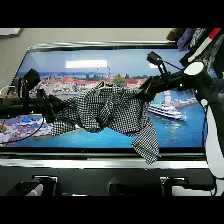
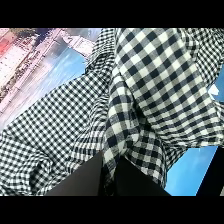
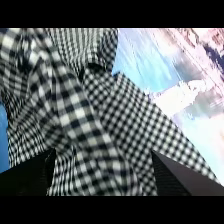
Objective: Fold the clothes and pants, and hang the long-sleeved shirts on hangers.
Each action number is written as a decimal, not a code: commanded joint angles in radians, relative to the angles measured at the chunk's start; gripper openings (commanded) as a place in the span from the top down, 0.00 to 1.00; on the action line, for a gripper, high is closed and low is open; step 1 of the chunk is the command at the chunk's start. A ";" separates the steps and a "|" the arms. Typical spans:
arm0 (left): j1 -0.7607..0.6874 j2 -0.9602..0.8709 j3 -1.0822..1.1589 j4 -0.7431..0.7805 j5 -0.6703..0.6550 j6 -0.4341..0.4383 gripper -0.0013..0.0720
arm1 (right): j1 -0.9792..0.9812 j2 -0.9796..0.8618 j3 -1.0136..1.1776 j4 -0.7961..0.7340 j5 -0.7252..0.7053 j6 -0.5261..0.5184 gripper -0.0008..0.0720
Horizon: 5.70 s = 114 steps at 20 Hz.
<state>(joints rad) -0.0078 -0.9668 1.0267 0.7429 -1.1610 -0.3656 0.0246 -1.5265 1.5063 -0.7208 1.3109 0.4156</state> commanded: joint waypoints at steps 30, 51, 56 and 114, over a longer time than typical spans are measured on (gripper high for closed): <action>0.001 0.100 0.003 -0.305 0.608 -0.746 0.14 | 0.077 0.531 0.001 -0.680 0.069 0.710 0.93; 0.000 0.121 0.000 -0.306 0.321 -0.746 0.15 | 0.077 0.804 0.001 -2.113 0.144 1.499 0.94; 0.000 0.121 0.000 -0.306 0.319 -0.746 0.15 | -0.127 0.663 0.078 -2.145 0.066 1.583 0.94; 0.000 0.122 0.000 -0.208 0.164 -0.743 0.17 | -0.621 0.496 0.391 -0.374 -0.539 1.053 0.14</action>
<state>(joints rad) -0.0074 -0.8448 1.0275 0.4946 -0.9127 -1.1088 -0.8188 -0.9722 1.8977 -1.3430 0.6922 1.8400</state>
